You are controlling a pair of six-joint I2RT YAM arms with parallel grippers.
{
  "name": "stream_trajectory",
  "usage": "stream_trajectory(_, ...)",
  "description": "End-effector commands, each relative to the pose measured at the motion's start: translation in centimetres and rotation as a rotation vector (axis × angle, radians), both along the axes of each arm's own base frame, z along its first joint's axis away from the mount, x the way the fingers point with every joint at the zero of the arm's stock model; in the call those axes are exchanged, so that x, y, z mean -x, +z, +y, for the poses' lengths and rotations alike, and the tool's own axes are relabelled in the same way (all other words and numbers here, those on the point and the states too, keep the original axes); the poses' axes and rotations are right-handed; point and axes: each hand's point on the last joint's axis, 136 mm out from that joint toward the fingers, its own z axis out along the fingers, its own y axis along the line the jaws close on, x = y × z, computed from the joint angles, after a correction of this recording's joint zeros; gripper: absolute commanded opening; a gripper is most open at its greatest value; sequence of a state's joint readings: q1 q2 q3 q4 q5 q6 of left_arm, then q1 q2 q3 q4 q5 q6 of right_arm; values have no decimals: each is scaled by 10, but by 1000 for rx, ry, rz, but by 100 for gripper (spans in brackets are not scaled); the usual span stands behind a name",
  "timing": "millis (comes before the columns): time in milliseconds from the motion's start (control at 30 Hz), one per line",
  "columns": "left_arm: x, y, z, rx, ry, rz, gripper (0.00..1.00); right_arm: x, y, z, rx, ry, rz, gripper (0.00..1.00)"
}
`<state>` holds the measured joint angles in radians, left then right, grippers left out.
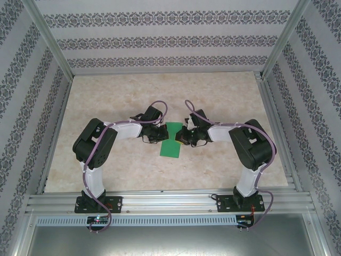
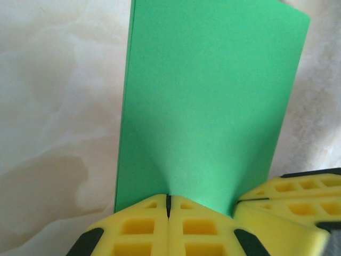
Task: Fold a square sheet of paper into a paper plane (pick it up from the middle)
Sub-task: Fold the square sheet of paper in half at the center of the table.
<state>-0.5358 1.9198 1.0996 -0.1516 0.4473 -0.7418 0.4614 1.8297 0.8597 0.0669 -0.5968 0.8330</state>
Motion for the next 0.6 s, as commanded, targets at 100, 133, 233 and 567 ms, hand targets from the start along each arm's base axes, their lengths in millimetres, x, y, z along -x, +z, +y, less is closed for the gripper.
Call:
stream_trajectory(100,25,-38,14,-94,-10,94,0,13,-30,-16,45,7,33,10)
stream_trajectory(133,25,-38,14,-94,-10,94,0,16,-35,-19,62,11,41,10)
stream_trajectory(233,27,-40,15,-99,-9,99,0,23,-46,-28,112,14,53,10)
stream_trajectory(567,29,-42,18,-109,-9,98,0,2,26,-1,-82,32,-110,13)
